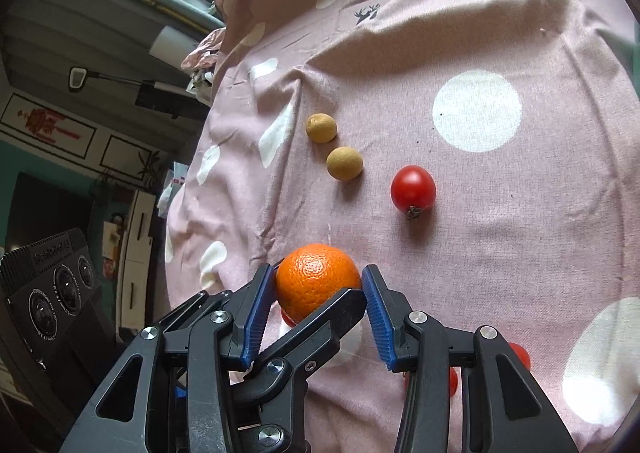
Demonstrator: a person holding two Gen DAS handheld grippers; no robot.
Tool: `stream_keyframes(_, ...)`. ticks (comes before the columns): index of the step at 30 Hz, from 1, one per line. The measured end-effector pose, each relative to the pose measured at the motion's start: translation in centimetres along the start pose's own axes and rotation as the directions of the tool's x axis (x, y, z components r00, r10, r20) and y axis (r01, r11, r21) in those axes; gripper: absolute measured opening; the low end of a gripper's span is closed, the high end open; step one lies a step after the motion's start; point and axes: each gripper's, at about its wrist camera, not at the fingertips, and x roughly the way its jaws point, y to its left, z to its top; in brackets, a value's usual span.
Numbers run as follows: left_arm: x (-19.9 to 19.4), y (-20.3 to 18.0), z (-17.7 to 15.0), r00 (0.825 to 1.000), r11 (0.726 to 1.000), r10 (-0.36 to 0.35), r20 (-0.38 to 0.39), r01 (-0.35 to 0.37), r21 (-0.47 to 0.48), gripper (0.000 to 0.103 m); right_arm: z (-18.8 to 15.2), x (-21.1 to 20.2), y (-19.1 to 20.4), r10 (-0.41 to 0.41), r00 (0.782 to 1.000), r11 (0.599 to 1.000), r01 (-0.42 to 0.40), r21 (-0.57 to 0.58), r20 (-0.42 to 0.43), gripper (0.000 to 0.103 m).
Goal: Organize fruits
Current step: 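Close the right tool on the second orange, then carry the second orange with the right tool over the green bowl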
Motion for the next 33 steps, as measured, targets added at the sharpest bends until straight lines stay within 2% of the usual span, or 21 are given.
stream_keyframes(5, 0.7, -1.0, 0.0, 0.998, 0.998, -0.060, 0.015, 0.060, -0.014, 0.046, 0.2, -1.0, 0.2, -0.083, 0.996, 0.996, 0.084, -0.033, 0.029, 0.048)
stream_keyframes(13, 2.6, -1.5, -0.3, 0.994, 0.994, -0.106, -0.029, 0.105, -0.045, 0.046, 0.3, -0.9, -1.5, -0.166, 0.986, 0.986, 0.166, -0.007, -0.003, 0.048)
stream_keyframes(19, 3.5, -1.4, -0.5, 0.995, 0.995, -0.089, -0.053, 0.087, -0.043, 0.046, 0.1, -0.1, -1.8, -0.196, 0.980, 0.980, 0.196, -0.015, -0.027, 0.048)
stream_keyframes(25, 3.6, -1.5, -0.6, 0.996, 0.997, -0.079, -0.040, 0.079, -0.016, 0.046, 0.0, 0.4, -2.0, -0.210, 0.977, 0.978, 0.209, -0.019, -0.032, 0.049)
stream_keyframes(30, 3.6, -1.7, -0.5, 0.996, 0.997, -0.074, -0.043, 0.073, -0.018, 0.046, 0.2, 0.7, -2.8, -0.174, 0.984, 0.985, 0.175, 0.012, -0.049, 0.049)
stream_keyframes(33, 2.6, -2.2, -0.5, 0.996, 0.996, -0.084, -0.010, 0.084, 0.003, 0.045, 0.1, 0.2, -2.6, -0.170, 0.985, 0.985, 0.170, 0.011, -0.039, 0.049)
